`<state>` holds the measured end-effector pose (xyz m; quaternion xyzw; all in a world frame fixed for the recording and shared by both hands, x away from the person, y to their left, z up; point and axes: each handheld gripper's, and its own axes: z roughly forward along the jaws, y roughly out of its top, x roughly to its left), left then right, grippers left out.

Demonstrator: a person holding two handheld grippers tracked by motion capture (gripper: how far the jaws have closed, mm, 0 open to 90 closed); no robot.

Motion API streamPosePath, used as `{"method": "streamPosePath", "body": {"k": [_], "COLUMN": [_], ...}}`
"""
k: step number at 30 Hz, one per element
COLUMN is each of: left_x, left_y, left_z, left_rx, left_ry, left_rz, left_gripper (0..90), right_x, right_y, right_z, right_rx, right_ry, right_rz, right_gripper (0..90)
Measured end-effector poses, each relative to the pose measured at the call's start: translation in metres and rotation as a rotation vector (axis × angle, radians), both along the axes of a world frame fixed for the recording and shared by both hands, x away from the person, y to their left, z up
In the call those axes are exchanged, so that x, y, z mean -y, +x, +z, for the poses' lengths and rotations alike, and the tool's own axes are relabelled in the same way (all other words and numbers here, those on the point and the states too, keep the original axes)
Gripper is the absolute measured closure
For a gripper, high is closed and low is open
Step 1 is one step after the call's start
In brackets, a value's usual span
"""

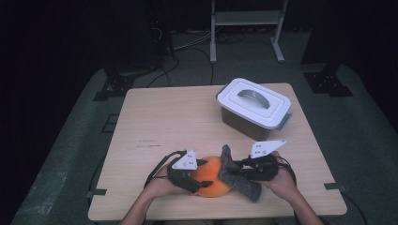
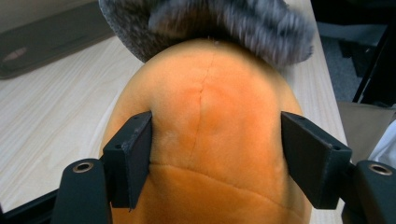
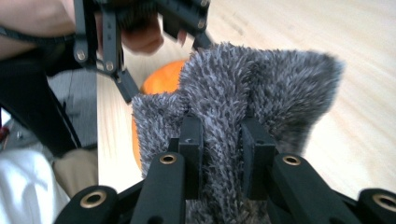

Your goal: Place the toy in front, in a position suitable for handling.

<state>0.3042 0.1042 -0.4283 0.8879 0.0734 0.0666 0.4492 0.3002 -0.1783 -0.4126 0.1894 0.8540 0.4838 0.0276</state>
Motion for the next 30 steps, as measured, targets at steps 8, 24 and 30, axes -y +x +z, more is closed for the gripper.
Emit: {"method": "streamPosePath", "body": {"k": [8, 24, 30], "left_x": [-0.010, 0.001, -0.006], "left_y": [0.005, -0.003, 0.001], "left_z": [-0.004, -0.002, -0.004], "left_rx": [-0.035, 0.011, -0.018], "left_ry": [-0.026, 0.000, -0.014], "left_rz": [0.015, -0.027, -0.012], "left_gripper": [29.0, 28.0, 28.0], "right_x": [0.019, 0.003, 0.019], "right_y": [0.010, 0.006, 0.010], "right_z": [-0.019, -0.007, -0.013], "right_rx": [-0.064, -0.045, -0.074], "right_ry": [-0.109, 0.019, -0.042], "right_rz": [-0.048, -0.006, -0.062], "right_gripper": [72.8, 72.7, 73.0]}}
